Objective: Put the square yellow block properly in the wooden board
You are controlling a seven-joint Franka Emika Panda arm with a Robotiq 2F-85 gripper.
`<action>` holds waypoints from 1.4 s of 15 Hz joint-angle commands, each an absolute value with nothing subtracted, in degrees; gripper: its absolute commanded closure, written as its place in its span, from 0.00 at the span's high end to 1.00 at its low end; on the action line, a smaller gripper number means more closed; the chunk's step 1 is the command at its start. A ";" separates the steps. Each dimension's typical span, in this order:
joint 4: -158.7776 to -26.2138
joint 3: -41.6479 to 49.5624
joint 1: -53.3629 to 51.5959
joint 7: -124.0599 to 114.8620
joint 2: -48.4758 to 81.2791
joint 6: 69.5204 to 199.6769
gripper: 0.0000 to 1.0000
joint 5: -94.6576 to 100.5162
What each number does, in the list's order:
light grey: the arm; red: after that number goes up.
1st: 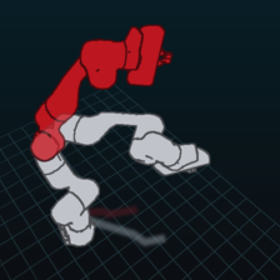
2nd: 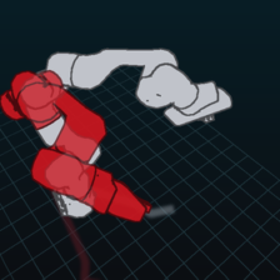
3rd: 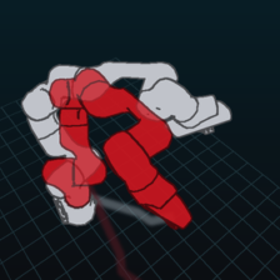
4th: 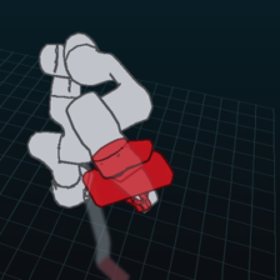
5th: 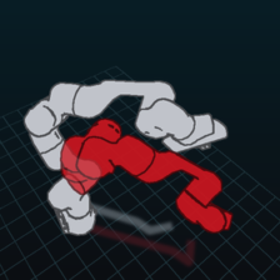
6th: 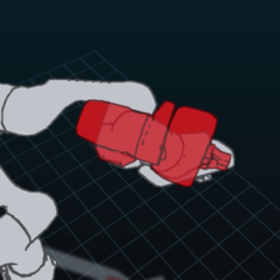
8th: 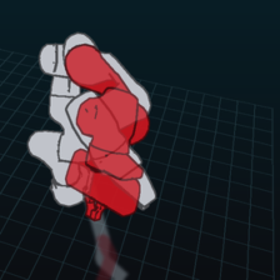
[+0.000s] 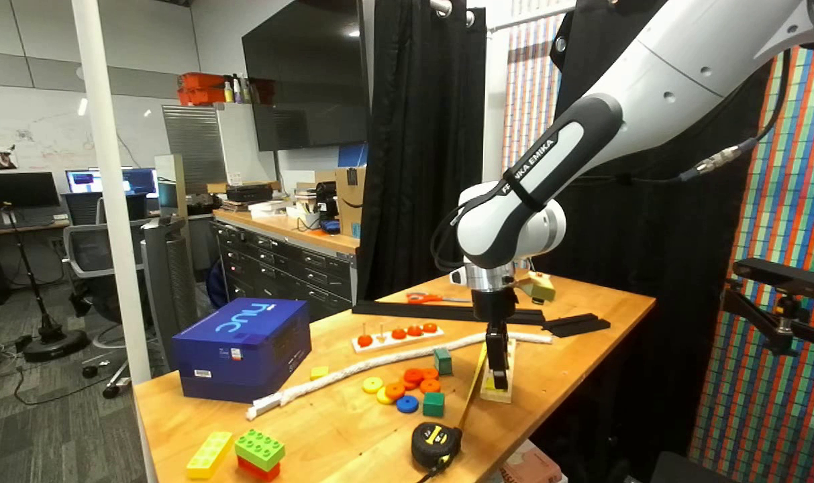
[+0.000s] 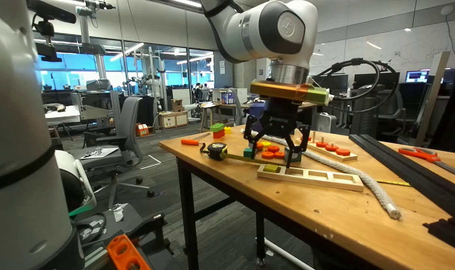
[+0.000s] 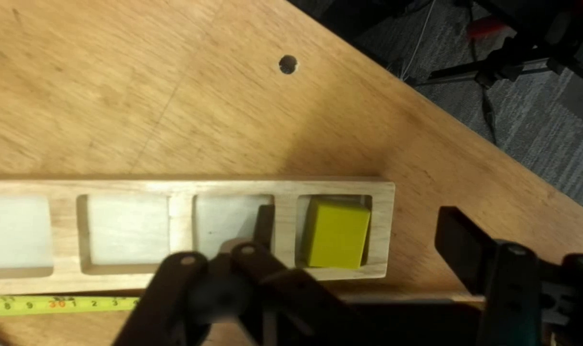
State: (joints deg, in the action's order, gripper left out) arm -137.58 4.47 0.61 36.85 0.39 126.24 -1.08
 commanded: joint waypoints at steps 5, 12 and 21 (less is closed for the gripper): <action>-136.46 3.32 1.10 30.47 -6.09 124.27 1.00 0.40; -135.47 3.30 1.14 12.93 -25.18 117.52 1.00 -1.36; -134.69 3.19 6.56 -2.83 -50.04 105.41 1.00 1.59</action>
